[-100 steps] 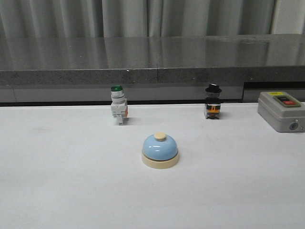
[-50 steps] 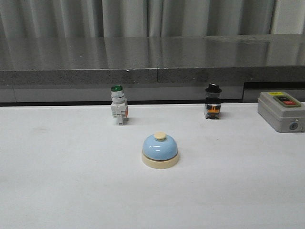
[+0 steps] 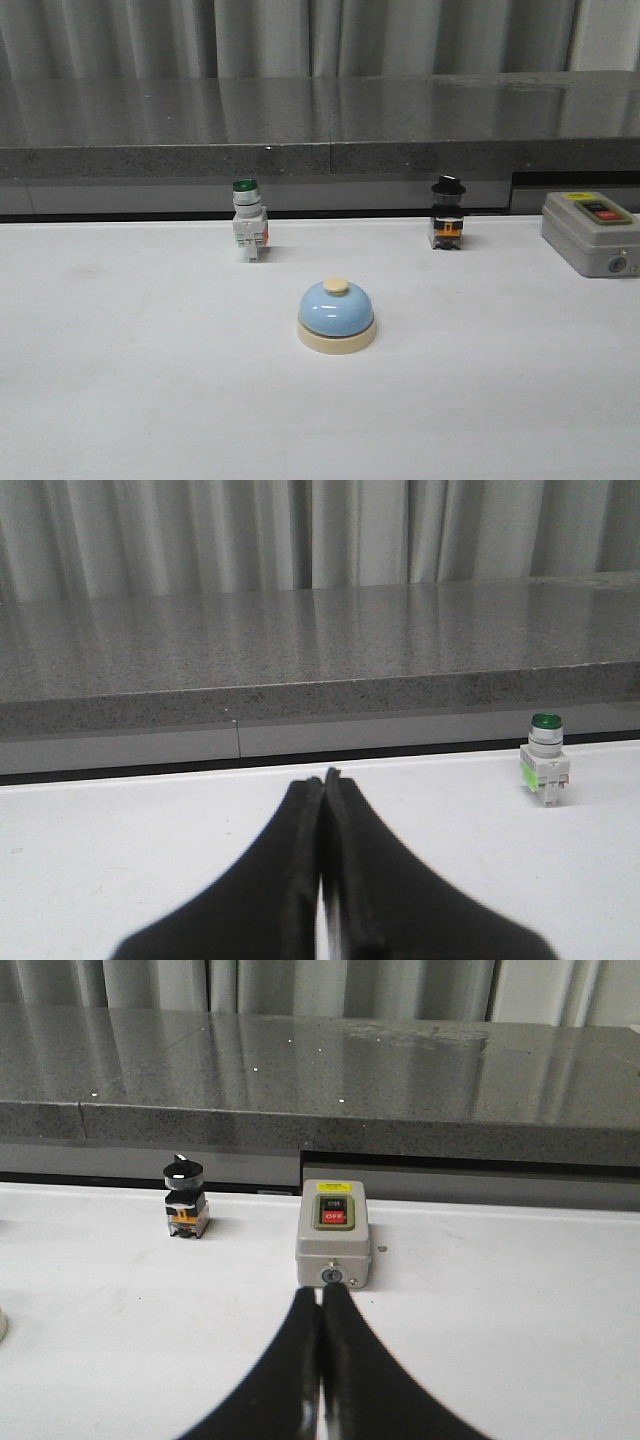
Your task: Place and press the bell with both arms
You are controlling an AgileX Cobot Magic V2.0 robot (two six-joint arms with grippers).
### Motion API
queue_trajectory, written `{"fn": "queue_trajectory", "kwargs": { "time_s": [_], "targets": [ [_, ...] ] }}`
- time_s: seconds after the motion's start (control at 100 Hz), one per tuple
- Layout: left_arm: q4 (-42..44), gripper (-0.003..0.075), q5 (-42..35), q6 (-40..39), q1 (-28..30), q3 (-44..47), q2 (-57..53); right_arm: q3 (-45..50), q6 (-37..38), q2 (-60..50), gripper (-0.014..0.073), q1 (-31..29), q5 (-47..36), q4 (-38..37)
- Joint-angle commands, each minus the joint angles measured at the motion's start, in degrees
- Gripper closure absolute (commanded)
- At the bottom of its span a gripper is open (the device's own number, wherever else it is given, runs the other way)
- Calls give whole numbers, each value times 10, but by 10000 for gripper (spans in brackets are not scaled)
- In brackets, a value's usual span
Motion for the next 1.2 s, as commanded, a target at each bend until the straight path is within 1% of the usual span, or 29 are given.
{"fn": "queue_trajectory", "kwargs": {
  "time_s": [0.0, 0.07, 0.18, 0.42, 0.51, 0.62, 0.72, 0.82, 1.03, 1.19],
  "targets": [
    [-5, 741, -52, -5, 0, 25, -18, -58, -3, 15, 653, -2, -16, -13],
    [-5, 741, -52, -5, 0, 25, -18, -89, -3, 41, 653, -2, -5, -15],
    [-5, 741, -52, -5, 0, 25, -18, -145, -3, 98, 653, -2, 44, -15],
    [-5, 741, -52, -5, 0, 25, -18, -264, -3, 256, 653, -2, 136, -15],
    [-5, 741, -52, -5, 0, 25, -18, -295, -3, 314, 653, -1, 139, 8],
    [-5, 741, -52, -5, 0, 25, -18, -336, -3, 385, 653, 8, 170, 25],
    [-5, 741, -52, -5, 0, 25, -18, -376, -5, 456, 653, 34, 208, 31],
    [-5, 741, -52, -5, 0, 25, -18, -420, -10, 521, 653, 73, 236, 31],
    [-5, 741, -52, -5, 0, 25, -18, -519, -10, 659, 653, 162, 281, 31],
    [-5, 741, -52, -5, 0, 25, -18, -589, -10, 756, 653, 220, 293, 31]
  ]
}}
